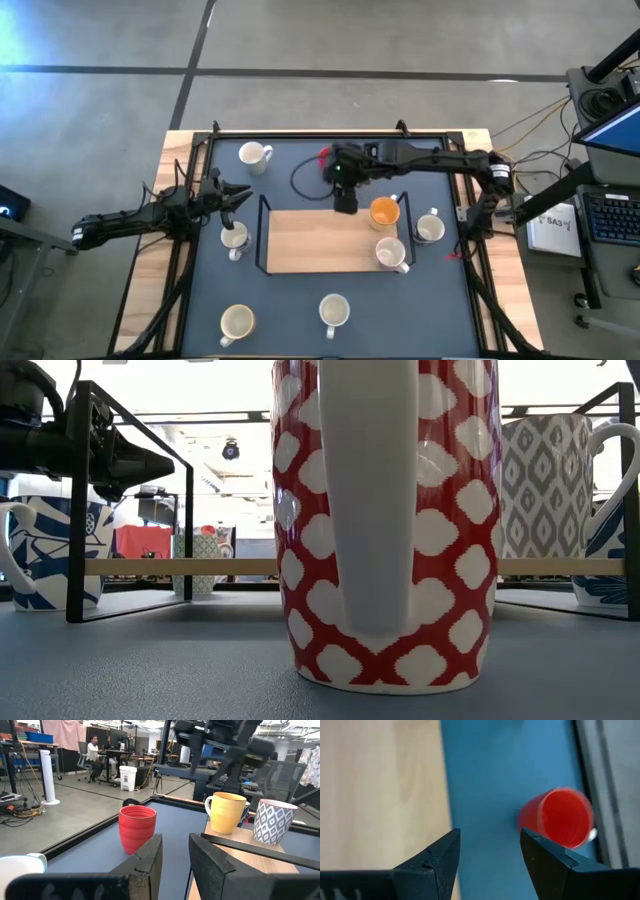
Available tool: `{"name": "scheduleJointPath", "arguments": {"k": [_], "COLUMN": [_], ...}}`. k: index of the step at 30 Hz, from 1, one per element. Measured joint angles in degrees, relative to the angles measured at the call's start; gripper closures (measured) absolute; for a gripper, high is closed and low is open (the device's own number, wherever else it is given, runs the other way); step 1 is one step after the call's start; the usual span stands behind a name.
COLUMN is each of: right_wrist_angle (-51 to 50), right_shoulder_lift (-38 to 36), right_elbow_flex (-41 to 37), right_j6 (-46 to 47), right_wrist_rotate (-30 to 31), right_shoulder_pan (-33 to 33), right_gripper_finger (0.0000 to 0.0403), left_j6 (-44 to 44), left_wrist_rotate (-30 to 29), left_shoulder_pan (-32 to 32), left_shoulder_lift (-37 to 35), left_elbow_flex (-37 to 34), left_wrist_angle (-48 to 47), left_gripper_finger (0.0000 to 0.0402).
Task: Place coffee mugs
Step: Put the top red cup on the shelf
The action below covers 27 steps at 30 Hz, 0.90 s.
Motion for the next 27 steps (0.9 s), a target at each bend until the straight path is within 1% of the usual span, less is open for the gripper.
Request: {"name": "scheduleJointPath", "arguments": {"k": [5, 9, 12, 17, 27], "right_wrist_angle": [6.9, 7.5, 6.6, 9.9, 11.2], "right_shoulder_lift": [0.0, 0.0, 0.0, 0.8, 8.8], "right_elbow_flex": [-3.7, -7.0, -8.7, -8.9, -8.3], "right_j6": [-0.4, -0.4, 1.6, -6.3, -10.8], "right_wrist_rotate": [-0.7, -4.1, -4.6, -3.9, -3.3], "right_shoulder_pan": [-4.4, -7.0, -7.1, -8.0, -11.5], "right_gripper_finger": [0.0208, 0.0209, 0.0209, 0.0209, 0.0209], "left_j6": [0.0, 0.0, 0.0, 0.0, 0.0], "left_wrist_rotate": [0.0, 0.0, 0.0, 0.0, 0.0], "left_shoulder_pan": [0.0, 0.0, 0.0, 0.0, 0.0], "left_shoulder_lift": [0.0, 0.0, 0.0, 0.0, 0.0], "left_elbow_flex": [0.0, 0.0, 0.0, 0.0, 0.0], "left_wrist_angle": [0.0, 0.0, 0.0, 0.0, 0.0], "left_gripper_finger": [0.0323, 0.0323, 0.0323, 0.0323, 0.0323]}}
